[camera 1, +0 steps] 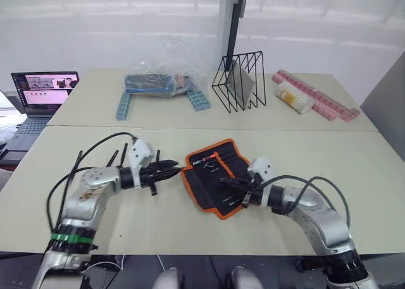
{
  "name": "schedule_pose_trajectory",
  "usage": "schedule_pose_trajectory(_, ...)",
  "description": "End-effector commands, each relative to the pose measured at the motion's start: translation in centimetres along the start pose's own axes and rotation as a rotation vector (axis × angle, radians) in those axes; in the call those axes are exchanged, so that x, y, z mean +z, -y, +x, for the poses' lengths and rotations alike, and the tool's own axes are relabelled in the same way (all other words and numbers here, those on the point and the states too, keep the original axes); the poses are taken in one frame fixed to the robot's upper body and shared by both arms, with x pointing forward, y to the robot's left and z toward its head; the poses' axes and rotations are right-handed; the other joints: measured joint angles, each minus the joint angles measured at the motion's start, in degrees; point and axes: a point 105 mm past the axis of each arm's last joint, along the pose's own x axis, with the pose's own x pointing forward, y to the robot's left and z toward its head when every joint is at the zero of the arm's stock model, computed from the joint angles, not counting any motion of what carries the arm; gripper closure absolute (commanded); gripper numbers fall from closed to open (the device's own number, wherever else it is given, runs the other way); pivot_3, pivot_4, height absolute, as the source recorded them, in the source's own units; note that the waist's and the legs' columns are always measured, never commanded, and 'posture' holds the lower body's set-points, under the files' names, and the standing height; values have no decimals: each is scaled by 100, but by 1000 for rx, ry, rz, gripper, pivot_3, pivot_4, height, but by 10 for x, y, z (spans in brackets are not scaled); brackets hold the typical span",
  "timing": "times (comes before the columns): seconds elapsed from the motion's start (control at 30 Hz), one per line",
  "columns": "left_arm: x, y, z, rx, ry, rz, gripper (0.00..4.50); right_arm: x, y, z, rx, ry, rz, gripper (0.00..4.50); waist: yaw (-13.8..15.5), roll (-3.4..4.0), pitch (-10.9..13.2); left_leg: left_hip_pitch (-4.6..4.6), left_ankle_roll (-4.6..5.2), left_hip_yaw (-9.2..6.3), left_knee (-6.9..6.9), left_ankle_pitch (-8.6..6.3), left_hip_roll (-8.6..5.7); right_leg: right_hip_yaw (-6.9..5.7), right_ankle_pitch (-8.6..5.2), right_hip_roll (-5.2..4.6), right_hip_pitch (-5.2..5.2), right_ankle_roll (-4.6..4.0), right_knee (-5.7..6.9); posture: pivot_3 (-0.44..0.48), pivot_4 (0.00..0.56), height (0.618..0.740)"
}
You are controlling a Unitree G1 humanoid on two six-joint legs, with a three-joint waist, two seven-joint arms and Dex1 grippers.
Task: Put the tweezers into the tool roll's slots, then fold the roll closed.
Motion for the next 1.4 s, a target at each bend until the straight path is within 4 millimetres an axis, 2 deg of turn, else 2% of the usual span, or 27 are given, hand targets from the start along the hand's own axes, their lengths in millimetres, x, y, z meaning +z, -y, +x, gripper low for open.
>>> schedule_pose_trajectory(0.03, 12, -30, -61, 209, 23, 29, 1696, 8, 27, -28, -98, 56, -7, 4500, -13, 0, 1, 2, 0, 0, -3, 0, 2, 0, 0, 0, 0, -1, 0, 0, 150, 722)
schedule_pose_trajectory(0.07, 9, -34, -74, 248, 6, 32, 1378, 4, 38, -40, -142, 50, -5, 4500, -17, 1, 2, 6, 0, 1, -4, 0, 2, 1, 0, 1, 2, -1, 1, 0, 150, 722)
schedule_pose_trajectory(0.1, 6, -37, -88, 293, -9, 31, 1028, 2, 44, -47, -169, 46, -4, 3945, -16, 2, 2, 7, 0, 2, -7, 0, 2, 1, -1, 0, 2, -1, -1, 0, 150, 722)
schedule_pose_trajectory(0.2, -7, -41, -133, 460, -50, 17, 41, -7, 58, -73, -215, 26, 9, 2989, -10, 8, 6, 8, 1, 11, -11, -1, -1, 2, -1, -15, 2, 0, -3, 0, 150, 722)
schedule_pose_trajectory(0.27, -11, -38, -153, 535, -38, -8, 0, -9, 65, -86, -251, 32, 4, 2288, 2, 7, 7, 8, 4, 16, -10, -3, -1, 2, -1, -26, 3, 0, -3, 0, 150, 722)
schedule_pose_trajectory(0.37, -32, -30, -201, 728, -75, -42, 0, -14, 83, -125, -382, 57, 28, 1298, 14, 6, 7, 11, 4, 21, -9, -4, -3, 1, 1, -39, 7, 2, -1, 0, 150, 722)
schedule_pose_trajectory(0.47, -43, -19, -230, 843, -92, -66, 0, -20, 88, -156, -460, 70, 62, 223, 39, 6, 7, 16, 4, 22, -10, -4, -6, -1, 1, -52, 14, 2, -3, 0, 150, 722)
schedule_pose_trajectory(0.5, -47, -14, -238, 869, -106, -73, 0, -23, 88, -167, -489, 68, 67, 41, 48, 6, 7, 15, 4, 22, -9, -4, -6, -1, 1, -53, 13, 2, -3, 0, 150, 722)
schedule_pose_trajectory(0.57, -52, -6, -251, 912, -118, -95, 0, -28, 86, -184, -535, 74, 83, 41, 52, 6, 7, 19, 3, 22, -10, -5, -6, -1, 1, -57, 17, 1, -4, 0, 150, 722)
schedule_pose_trajectory(0.67, -56, -4, -259, 948, -123, -110, 0, -38, 77, -197, -570, 73, 107, 41, 52, 6, 7, 20, 3, 25, -9, -4, -5, 0, 0, -61, 17, 0, -3, 0, 150, 722)
schedule_pose_trajectory(0.87, -65, -9, -258, 935, -129, -138, 0, -44, 67, -195, -605, 104, 143, 41, 20, 8, 5, 29, 1, 31, -9, -3, -4, 4, -1, -59, 20, -3, 1, 0, 150, 722)
schedule_pose_trajectory(1.03, -74, -14, -250, 903, -129, -152, 0, -49, 59, -186, -581, 103, 169, 41, 15, 8, 4, 29, 2, 34, -10, -4, -3, 5, 0, -52, 18, -2, 3, 0, 150, 722)
schedule_pose_trajectory(1.13, -75, -17, -246, 898, -119, -149, 0, -42, 54, -177, -544, 115, 163, 41, 15, 8, 4, 29, 3, 34, -10, -5, -3, 5, 0, -52, 18, -2, 3, 0, 150, 722)
schedule_pose_trajectory(1.27, -71, -32, -238, 958, -88, -160, 0, -18, 44, -149, -405, 127, 132, 41, 16, 8, 4, 31, 3, 33, -8, -4, -3, 6, 1, -53, 20, -1, 4, 0, 150, 722)
schedule_pose_trajectory(1.33, -64, -38, -227, 971, -70, -154, 0, -3, 39, -133, -320, 121, 112, 41, 20, 8, 4, 31, 1, 33, -5, -3, -4, 6, 3, -55, 20, -2, 8, 0, 150, 722)
schedule_pose_trajectory(1.4, -61, -41, -221, 976, -64, -154, 0, 3, 37, -126, -279, 113, 108, 41, 29, 6, 3, 31, 0, 33, -4, -3, -5, 6, 7, -56, 21, 1, 7, 0, 150, 722)
